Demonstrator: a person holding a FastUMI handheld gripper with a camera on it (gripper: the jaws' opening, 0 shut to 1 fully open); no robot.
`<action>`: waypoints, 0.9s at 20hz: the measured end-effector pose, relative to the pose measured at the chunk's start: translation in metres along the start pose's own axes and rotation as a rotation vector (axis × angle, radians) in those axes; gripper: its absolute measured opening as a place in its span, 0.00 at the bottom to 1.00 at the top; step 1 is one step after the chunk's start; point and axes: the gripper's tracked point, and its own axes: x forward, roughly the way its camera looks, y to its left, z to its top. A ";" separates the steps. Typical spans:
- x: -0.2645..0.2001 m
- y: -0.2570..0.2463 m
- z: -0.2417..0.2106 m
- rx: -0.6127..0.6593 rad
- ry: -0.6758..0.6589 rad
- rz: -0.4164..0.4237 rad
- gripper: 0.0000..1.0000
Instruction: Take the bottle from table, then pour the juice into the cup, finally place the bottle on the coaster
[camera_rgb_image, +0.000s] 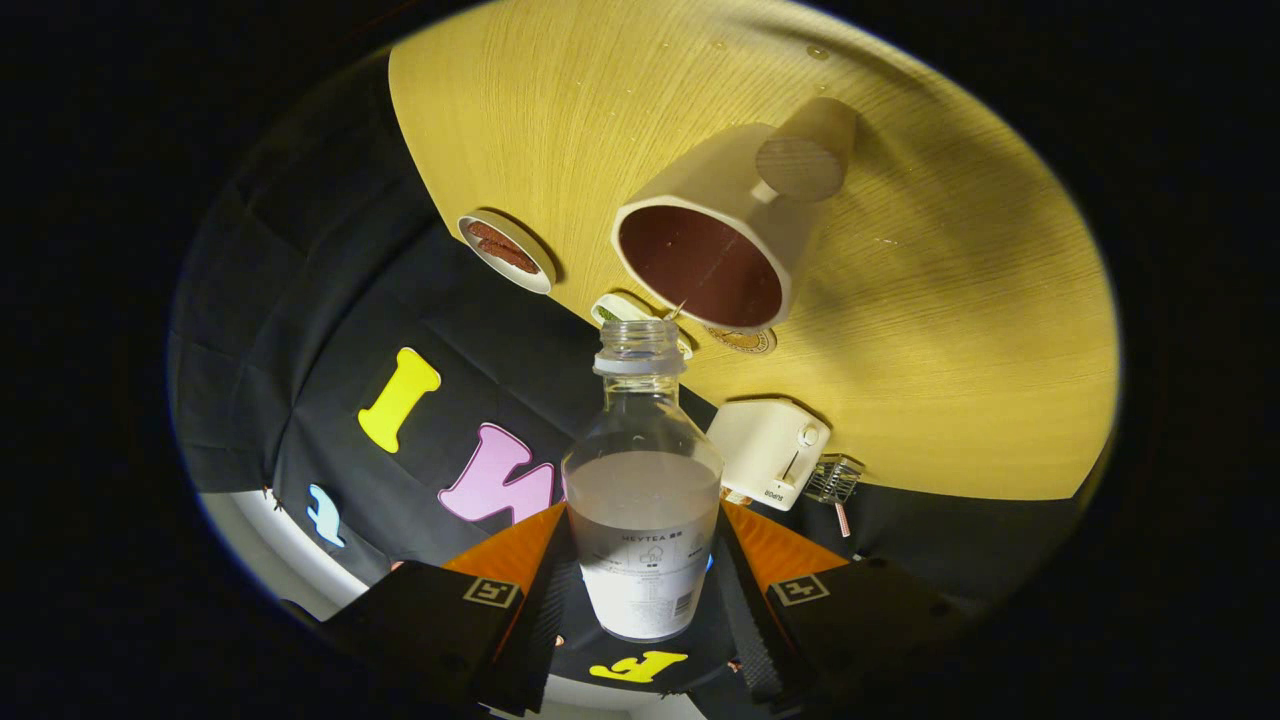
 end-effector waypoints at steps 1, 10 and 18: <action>0.000 0.000 0.000 -0.001 0.000 -0.005 0.76; 0.005 -0.013 0.004 -0.117 -0.027 -0.038 0.76; 0.001 -0.041 0.011 -0.473 -0.064 -0.103 0.76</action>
